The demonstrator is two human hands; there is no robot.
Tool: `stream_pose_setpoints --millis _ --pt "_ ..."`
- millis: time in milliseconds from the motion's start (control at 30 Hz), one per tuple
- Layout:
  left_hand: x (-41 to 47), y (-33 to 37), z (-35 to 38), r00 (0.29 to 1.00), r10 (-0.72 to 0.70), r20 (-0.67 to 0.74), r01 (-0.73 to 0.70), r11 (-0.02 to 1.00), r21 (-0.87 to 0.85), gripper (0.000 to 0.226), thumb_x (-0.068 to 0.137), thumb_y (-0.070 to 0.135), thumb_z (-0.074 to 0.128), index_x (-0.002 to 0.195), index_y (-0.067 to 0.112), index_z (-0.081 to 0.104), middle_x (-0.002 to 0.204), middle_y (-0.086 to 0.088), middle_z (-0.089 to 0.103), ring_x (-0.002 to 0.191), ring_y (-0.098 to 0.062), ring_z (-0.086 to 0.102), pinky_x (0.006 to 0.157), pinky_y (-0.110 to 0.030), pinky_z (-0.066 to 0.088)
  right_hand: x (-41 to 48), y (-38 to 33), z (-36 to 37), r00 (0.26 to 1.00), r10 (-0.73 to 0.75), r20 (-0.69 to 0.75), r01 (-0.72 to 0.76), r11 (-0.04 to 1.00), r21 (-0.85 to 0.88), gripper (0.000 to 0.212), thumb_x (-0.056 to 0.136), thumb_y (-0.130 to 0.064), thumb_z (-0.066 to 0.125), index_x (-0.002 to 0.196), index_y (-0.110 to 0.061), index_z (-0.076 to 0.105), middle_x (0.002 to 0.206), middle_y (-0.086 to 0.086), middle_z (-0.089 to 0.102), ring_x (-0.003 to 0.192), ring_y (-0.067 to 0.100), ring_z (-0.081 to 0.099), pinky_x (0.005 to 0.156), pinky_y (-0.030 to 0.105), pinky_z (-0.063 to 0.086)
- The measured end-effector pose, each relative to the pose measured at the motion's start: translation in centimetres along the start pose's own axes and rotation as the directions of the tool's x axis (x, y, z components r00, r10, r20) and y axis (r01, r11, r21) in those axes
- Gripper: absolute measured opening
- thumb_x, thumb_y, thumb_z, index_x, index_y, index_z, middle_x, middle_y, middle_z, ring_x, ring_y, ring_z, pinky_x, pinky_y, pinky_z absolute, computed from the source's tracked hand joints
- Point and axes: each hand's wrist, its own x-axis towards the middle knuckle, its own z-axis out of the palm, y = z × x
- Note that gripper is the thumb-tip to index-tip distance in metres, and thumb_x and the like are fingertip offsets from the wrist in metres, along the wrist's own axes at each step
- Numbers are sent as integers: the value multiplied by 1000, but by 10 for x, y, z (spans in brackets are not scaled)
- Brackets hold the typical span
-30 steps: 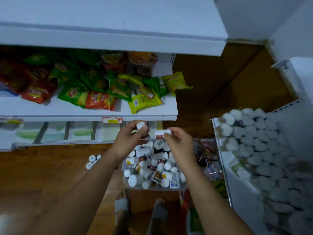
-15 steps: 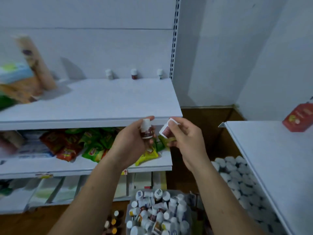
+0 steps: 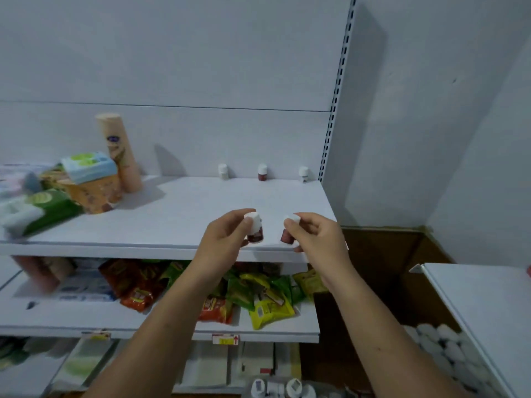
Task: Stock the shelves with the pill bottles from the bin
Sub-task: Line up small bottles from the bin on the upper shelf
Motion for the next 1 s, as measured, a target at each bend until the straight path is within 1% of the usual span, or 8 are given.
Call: stream_pose_setpoints --millis 67,233,400,533,700,800,900,1000 --pt "24 -9 -11 1000 25 14 -26 998 53 25 108 28 57 128 23 70 112 5 77 103 -11 74 95 -34 61 26 4 15 1000 15 -24 -16 999 -36 24 93 -30 78 115 -28 70 89 -7 78 86 6 74 74 29 63" --pt "102 -36 -22 995 49 89 -67 977 202 22 108 25 56 126 20 69 100 6 78 92 -9 75 91 -29 59 113 23 47 995 75 -70 -82 990 -111 22 90 -25 80 109 -18 74 90 -2 80 80 8 76 81 32 61" --pt "180 -62 -23 987 50 154 -90 958 271 16 106 26 60 100 18 72 93 1 78 82 -5 70 77 -13 52 206 49 71 985 104 -140 -130 974 -188 17 85 -22 82 99 -15 75 83 2 80 82 17 78 81 35 60" --pt "222 -84 -25 992 21 120 -51 968 245 19 103 22 61 98 10 74 96 -3 78 84 -10 67 83 -20 51 248 65 82 980 105 -167 -148 951 -273 11 85 -22 76 87 -11 75 75 1 78 86 24 76 85 41 60" --pt "253 -99 -19 989 40 144 -74 968 241 19 102 20 60 93 12 75 92 -2 77 79 -2 65 76 -14 48 280 82 93 985 103 -140 -133 967 -219 8 85 -21 72 78 -19 75 74 -1 78 82 21 78 90 47 62" --pt "262 -101 -12 986 50 158 -89 964 251 19 101 19 59 95 20 77 90 6 78 80 1 68 73 -9 47 286 87 100 988 99 -114 -119 976 -184 11 87 -20 74 79 -27 75 84 -1 80 85 16 78 93 44 61" --pt "270 -107 -6 988 46 146 -85 957 278 18 98 21 58 96 18 75 89 2 78 84 -11 71 79 -28 54 291 92 99 991 58 -119 -82 973 -216 12 91 -21 73 85 -30 77 93 1 80 94 21 76 93 40 58" --pt "274 -114 0 991 51 126 -87 951 296 26 89 33 53 90 13 70 86 -7 76 87 -26 73 84 -47 57 295 93 98 994 42 -103 -63 976 -210 10 95 -20 72 98 -16 81 93 2 80 88 16 73 89 34 57"
